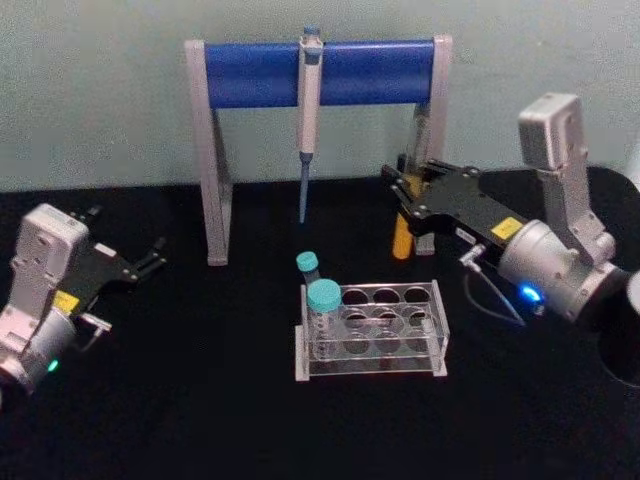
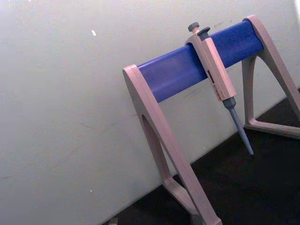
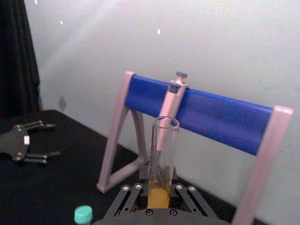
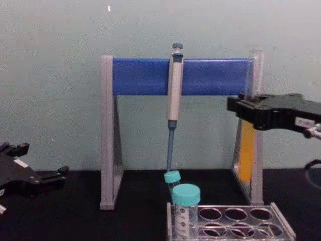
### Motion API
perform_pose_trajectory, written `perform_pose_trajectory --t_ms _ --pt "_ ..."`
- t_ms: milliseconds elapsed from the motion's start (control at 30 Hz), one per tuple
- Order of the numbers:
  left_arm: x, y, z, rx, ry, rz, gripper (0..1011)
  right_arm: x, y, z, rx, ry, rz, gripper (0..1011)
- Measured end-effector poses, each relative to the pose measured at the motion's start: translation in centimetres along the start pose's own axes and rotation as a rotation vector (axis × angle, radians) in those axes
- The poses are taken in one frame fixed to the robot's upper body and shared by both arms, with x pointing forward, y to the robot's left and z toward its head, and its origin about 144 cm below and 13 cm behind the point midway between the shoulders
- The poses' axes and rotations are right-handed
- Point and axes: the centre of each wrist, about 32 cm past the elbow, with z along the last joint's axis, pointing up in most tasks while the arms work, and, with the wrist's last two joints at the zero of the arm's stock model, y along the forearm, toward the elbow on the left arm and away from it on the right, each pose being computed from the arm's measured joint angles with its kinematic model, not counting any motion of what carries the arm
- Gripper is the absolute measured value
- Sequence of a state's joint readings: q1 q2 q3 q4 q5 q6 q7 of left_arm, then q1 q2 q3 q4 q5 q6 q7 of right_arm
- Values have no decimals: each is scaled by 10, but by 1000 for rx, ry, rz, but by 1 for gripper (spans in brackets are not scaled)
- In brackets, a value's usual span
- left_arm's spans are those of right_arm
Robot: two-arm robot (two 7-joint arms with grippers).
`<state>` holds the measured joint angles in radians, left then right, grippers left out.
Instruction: Pick up the test tube from the test tube rack, shake it, then place it back into the test tube rack.
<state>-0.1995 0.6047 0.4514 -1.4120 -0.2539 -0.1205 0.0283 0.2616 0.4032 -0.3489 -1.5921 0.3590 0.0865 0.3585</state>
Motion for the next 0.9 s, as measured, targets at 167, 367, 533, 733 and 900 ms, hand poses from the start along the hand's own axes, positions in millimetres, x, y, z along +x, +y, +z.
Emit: perform_pose_trajectory --t_ms 167,367,533,733,900 --pt "0 0 0 0 0 0 1001 0 -14 2 -25 -9 -13 230" --pt "0 0 0 0 0 0 1001 -7 -31 5 -63 -11 10 230" --pt "0 0 0 0 0 0 1001 -16 -33 5 -67 8 69 230" --pt "0 0 0 0 0 0 1002 -25 -18 3 -36 38 147 230" --pt "0 0 0 0 0 0 1001 -26 -2 1 0 47 165 230"
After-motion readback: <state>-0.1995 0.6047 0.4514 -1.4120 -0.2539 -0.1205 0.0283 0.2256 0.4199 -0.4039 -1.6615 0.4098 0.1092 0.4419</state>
